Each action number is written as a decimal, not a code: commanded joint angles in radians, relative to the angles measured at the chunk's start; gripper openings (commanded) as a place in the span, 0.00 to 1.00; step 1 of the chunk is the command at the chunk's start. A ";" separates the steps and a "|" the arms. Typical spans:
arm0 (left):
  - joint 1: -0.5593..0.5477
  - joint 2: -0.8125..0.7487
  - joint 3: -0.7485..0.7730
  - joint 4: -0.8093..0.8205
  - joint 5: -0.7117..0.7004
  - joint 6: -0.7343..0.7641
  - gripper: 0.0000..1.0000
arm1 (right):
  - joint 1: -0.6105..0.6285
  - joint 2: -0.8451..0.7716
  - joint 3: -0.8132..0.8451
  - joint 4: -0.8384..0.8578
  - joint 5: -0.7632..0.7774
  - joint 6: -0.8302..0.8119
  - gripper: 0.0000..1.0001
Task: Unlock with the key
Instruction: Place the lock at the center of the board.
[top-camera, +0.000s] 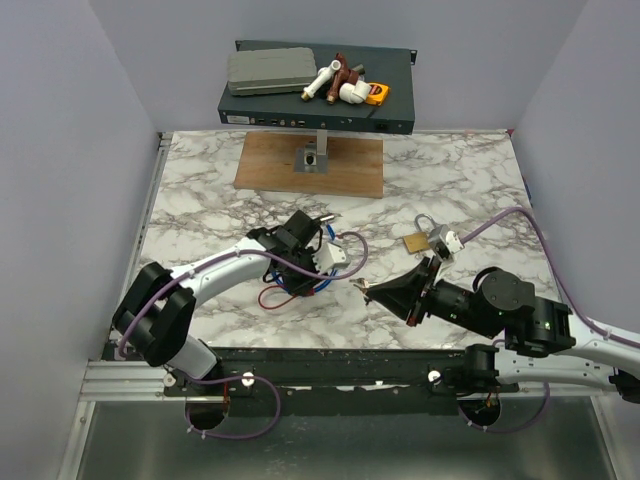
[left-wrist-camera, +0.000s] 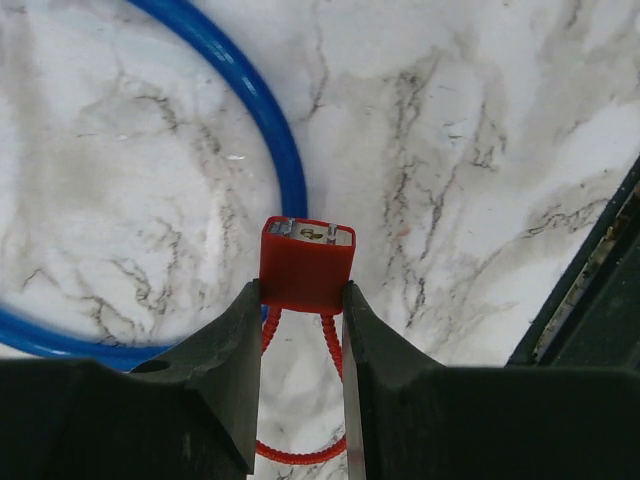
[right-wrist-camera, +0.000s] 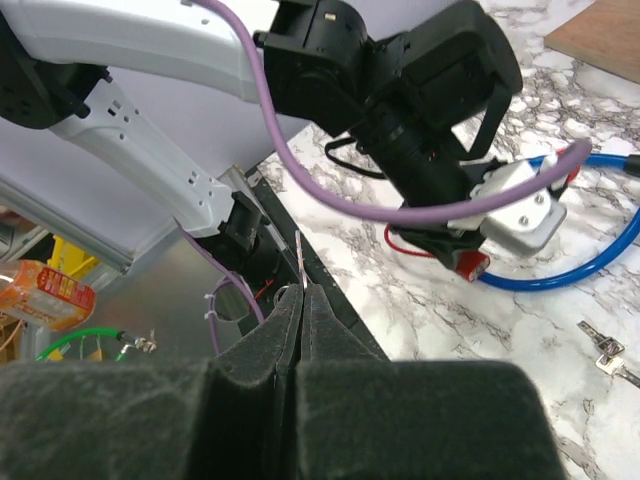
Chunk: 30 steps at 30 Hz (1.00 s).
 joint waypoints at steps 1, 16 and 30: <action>-0.050 0.007 -0.036 -0.001 0.030 0.020 0.08 | 0.003 -0.005 -0.004 0.009 0.007 -0.007 0.01; -0.086 0.091 -0.093 0.126 -0.146 -0.032 0.64 | 0.002 0.012 0.002 0.025 -0.004 -0.008 0.01; -0.137 0.082 -0.156 0.168 -0.199 -0.011 0.49 | 0.003 0.012 0.017 0.019 -0.001 -0.009 0.01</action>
